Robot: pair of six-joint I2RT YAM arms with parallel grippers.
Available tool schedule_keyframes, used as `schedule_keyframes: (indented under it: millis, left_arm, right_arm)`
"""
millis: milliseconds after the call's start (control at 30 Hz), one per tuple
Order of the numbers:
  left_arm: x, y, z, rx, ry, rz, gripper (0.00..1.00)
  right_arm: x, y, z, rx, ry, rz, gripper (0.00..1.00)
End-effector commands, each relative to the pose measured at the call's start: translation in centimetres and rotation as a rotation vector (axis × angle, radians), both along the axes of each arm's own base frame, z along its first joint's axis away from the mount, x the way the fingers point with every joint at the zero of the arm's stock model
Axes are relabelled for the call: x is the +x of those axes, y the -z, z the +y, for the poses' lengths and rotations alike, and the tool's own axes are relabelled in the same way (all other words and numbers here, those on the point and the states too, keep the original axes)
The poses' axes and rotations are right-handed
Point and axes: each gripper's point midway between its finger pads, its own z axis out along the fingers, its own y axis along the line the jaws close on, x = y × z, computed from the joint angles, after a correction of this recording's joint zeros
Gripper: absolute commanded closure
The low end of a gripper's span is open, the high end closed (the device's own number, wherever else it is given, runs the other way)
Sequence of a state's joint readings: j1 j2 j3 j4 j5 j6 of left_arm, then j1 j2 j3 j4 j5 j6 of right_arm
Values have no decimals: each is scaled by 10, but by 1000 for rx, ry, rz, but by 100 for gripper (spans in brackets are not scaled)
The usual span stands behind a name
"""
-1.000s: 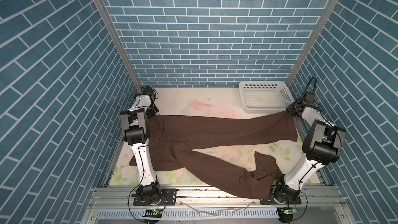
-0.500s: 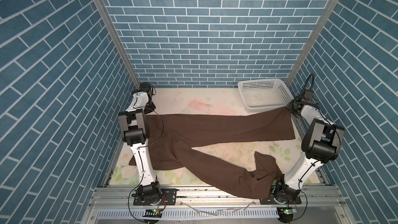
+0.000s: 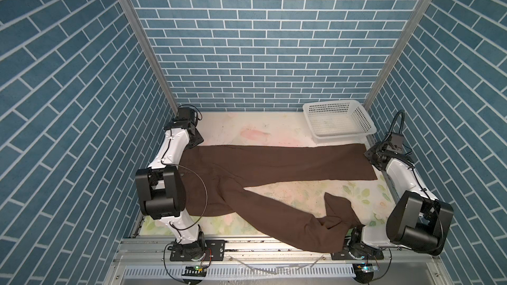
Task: Fold and stack the trousers
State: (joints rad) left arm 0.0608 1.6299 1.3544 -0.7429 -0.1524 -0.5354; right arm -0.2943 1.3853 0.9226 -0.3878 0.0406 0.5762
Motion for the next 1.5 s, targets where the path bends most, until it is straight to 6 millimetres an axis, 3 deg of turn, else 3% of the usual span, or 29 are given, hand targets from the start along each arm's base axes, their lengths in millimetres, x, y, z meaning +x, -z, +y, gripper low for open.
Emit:
schedule_keyframes:
  millis: [0, 133, 333, 500, 600, 667, 800, 967, 1167, 1200, 1300, 1367, 1467]
  left_arm:
    - [-24, 6, -23, -57, 34, -31, 35]
    - [-62, 12, -33, -94, 49, -49, 34]
    - [-108, 26, -34, -90, 59, -30, 33]
    - [-113, 31, -39, -117, 66, -36, 33]
    - [-109, 33, -43, -139, 73, -43, 33]
    - [-107, 34, -45, -151, 78, -42, 33]
    - [-107, 40, -49, -172, 83, -36, 33]
    - [-109, 41, -48, -171, 77, -41, 32]
    - [-110, 39, -52, -198, 83, -43, 32]
    - [-111, 39, -53, -201, 85, -43, 32]
    - [-116, 35, -53, -203, 78, -56, 29]
    - [-121, 31, -51, -197, 67, -65, 27]
    - [-130, 28, -46, -176, 44, -70, 26]
  right_arm:
    - [-37, 39, 2, 0, 10, 174, 54]
    - [-49, 66, -4, -1, 40, 247, 57]
    - [-40, 89, -8, 21, 49, 303, 58]
    - [-33, 98, -8, 50, 33, 344, 67]
    - [-34, 102, -8, 60, 35, 369, 82]
    - [-38, 108, -7, 69, 30, 411, 99]
    - [-53, 113, -8, 77, 38, 457, 100]
    - [-71, 98, -21, 52, 89, 448, 100]
    - [-68, 73, -39, 14, 116, 428, 100]
    - [-66, 70, -39, 19, 110, 425, 96]
    - [-58, 55, -28, 51, 81, 363, 68]
    - [-57, 37, -14, 25, 39, 317, 60]
    - [-56, 7, 19, -86, -97, 300, 55]
